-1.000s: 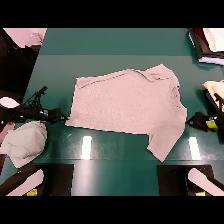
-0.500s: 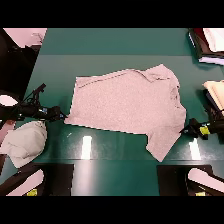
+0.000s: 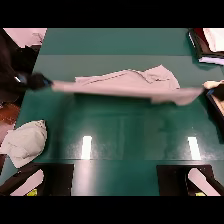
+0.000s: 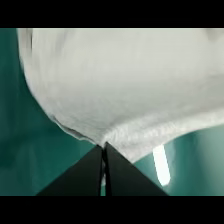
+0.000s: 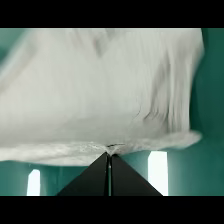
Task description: Fold the shirts.
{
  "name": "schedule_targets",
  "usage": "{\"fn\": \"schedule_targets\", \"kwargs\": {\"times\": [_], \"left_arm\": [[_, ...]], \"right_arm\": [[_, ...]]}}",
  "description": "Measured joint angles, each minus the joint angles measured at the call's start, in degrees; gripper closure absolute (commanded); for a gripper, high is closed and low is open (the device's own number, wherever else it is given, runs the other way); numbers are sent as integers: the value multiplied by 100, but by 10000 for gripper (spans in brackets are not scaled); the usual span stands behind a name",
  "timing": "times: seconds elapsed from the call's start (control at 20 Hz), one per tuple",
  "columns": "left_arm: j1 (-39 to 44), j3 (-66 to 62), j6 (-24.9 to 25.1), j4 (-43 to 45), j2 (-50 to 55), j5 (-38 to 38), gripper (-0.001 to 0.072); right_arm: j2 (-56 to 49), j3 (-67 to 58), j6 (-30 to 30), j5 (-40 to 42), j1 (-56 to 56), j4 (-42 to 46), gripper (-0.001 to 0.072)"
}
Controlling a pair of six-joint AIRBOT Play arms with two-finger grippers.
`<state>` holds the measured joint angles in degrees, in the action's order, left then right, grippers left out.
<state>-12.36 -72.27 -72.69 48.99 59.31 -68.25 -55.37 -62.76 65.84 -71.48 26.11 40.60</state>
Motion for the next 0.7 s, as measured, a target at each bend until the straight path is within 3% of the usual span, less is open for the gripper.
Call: {"fn": "schedule_targets", "kwargs": {"times": [0.35, 0.7], "left_arm": [[-7, -4190, -420, -63, -122, -31, 686], [-9, -5274, -660, -334, -990, 210, 686]], "right_arm": [[638, -3451, 107, 538, 2, -243, 702], [721, -5521, 728, -240, 4, 933, 703]]}}
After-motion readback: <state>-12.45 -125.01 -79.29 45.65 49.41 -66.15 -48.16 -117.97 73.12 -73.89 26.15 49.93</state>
